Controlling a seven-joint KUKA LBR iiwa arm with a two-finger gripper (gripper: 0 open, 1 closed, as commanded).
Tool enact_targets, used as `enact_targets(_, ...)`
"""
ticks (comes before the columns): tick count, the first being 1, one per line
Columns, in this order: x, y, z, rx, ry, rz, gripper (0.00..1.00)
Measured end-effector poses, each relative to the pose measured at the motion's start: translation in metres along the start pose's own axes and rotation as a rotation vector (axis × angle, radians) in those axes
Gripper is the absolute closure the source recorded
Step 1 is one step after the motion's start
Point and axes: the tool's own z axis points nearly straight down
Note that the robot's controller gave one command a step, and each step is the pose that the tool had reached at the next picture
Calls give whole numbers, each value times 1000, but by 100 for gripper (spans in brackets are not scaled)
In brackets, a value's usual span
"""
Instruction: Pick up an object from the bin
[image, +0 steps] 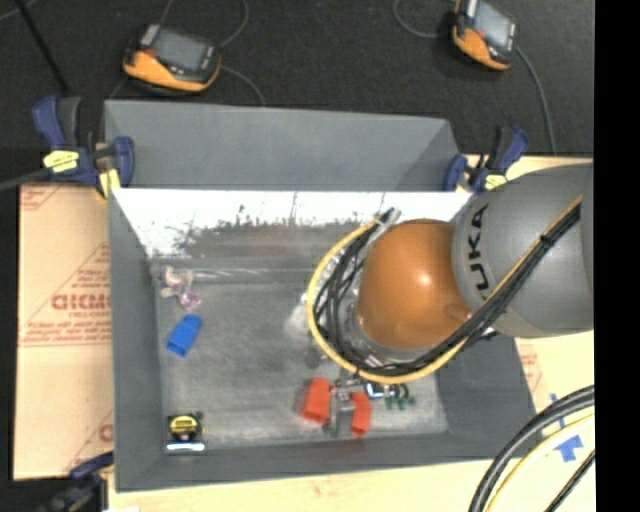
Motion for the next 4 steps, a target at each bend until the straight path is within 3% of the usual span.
enact_targets(1,-16,-8,67,-4,-2,9,0)
enact_targets(2,-18,-7,63,-5,-7,11,100)
enact_targets(3,-17,-7,63,-5,-7,12,0)
enact_targets(4,-11,-7,7,-5,-10,214,0)
